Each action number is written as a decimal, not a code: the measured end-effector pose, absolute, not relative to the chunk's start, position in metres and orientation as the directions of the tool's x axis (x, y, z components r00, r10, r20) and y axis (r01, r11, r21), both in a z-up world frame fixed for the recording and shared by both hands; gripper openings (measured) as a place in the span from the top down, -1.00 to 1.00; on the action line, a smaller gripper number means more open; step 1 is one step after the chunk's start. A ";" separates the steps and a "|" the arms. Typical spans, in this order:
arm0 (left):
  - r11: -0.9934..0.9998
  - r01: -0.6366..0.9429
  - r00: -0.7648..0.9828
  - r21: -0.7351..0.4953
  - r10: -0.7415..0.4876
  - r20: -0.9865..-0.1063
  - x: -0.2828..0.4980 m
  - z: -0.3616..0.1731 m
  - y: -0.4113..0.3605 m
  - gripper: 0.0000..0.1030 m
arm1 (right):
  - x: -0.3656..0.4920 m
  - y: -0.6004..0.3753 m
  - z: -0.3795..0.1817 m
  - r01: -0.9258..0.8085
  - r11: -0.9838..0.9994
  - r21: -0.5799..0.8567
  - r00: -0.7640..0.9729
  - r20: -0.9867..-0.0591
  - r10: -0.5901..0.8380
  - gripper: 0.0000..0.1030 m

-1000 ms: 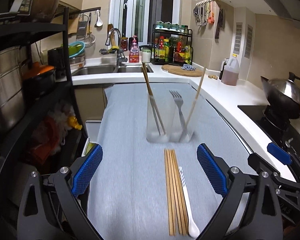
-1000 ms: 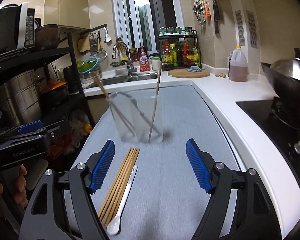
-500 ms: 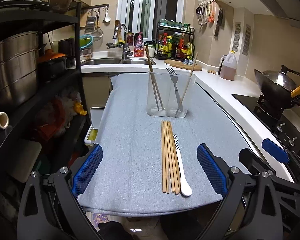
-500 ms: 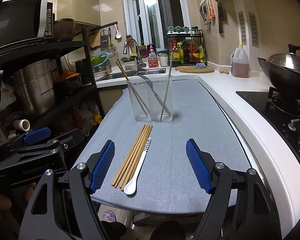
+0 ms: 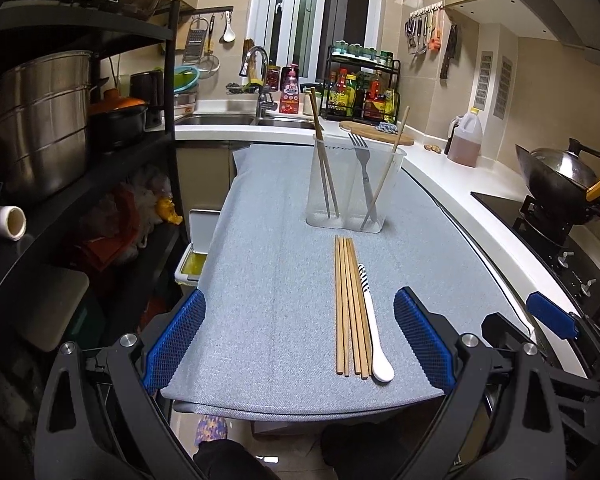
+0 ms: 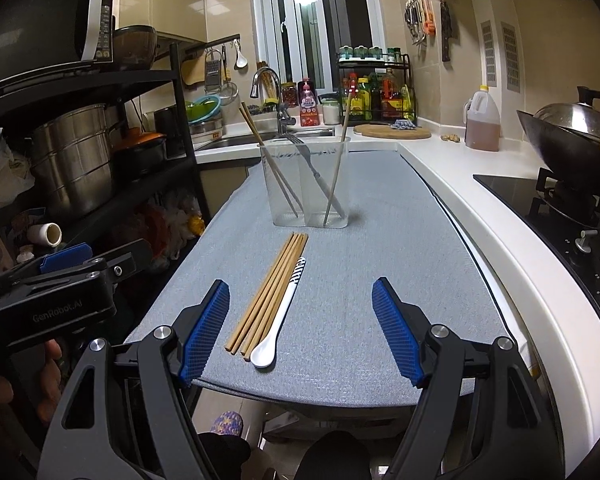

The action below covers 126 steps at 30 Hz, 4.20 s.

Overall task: Organize utensils
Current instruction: 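Move both open tools back down toward the spoon and chopsticks on the mat, then grasp the white spoon with the right tool while the left tool grasps a chopstick, then lift the spoon with the right tool while the left tool lifts the chopstick toward the container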

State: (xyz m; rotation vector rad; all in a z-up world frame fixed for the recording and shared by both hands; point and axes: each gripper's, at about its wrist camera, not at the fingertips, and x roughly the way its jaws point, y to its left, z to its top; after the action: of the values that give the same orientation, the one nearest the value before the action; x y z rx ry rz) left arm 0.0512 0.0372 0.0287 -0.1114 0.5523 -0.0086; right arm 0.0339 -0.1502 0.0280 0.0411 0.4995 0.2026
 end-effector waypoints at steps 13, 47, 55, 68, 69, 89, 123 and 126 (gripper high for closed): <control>0.988 -0.074 0.809 -0.136 -0.020 -0.587 0.074 -0.009 0.055 -0.79 | 0.062 -0.145 -0.017 -0.155 0.983 0.094 0.817 -0.548 0.181 -0.41; 0.984 -0.117 0.761 -0.134 0.002 -0.649 0.096 -0.042 0.077 -0.79 | 0.090 -0.108 -0.069 -0.278 0.950 0.143 0.722 -0.621 0.305 0.23; 0.983 -0.124 0.765 -0.135 0.008 -0.644 0.092 -0.039 0.080 -0.79 | 0.094 -0.113 -0.080 -0.235 0.970 0.066 0.734 -0.642 0.221 0.27; 0.991 -0.058 0.761 -0.124 -0.036 -0.648 0.096 -0.048 0.058 -0.79 | 0.089 -0.143 -0.088 -0.201 0.979 0.035 0.797 -0.576 0.184 0.58; 0.991 -0.051 0.759 -0.124 -0.042 -0.649 0.097 -0.050 0.056 -0.79 | 0.089 -0.144 -0.088 -0.200 0.979 0.035 0.798 -0.573 0.184 0.58; 0.998 0.016 0.723 -0.054 -0.049 -0.689 0.114 -0.087 0.029 -0.76 | 0.095 -0.159 -0.089 -0.201 0.976 0.079 0.801 -0.560 0.210 0.58; 0.981 0.183 0.787 -0.065 -0.186 -0.588 0.104 -0.085 0.020 0.87 | 0.085 -0.152 -0.090 -0.237 0.963 -0.131 0.849 -0.509 0.140 0.75; 0.983 0.175 0.797 -0.059 -0.177 -0.577 0.103 -0.085 0.021 0.87 | 0.085 -0.154 -0.091 -0.233 0.963 -0.132 0.851 -0.507 0.137 0.73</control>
State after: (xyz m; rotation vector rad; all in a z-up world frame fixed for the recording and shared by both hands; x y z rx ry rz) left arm 0.1030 0.0207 -0.0847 -0.0029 0.6201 -0.1887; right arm 0.0846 -0.1537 -0.0910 -0.1917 0.5181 0.1960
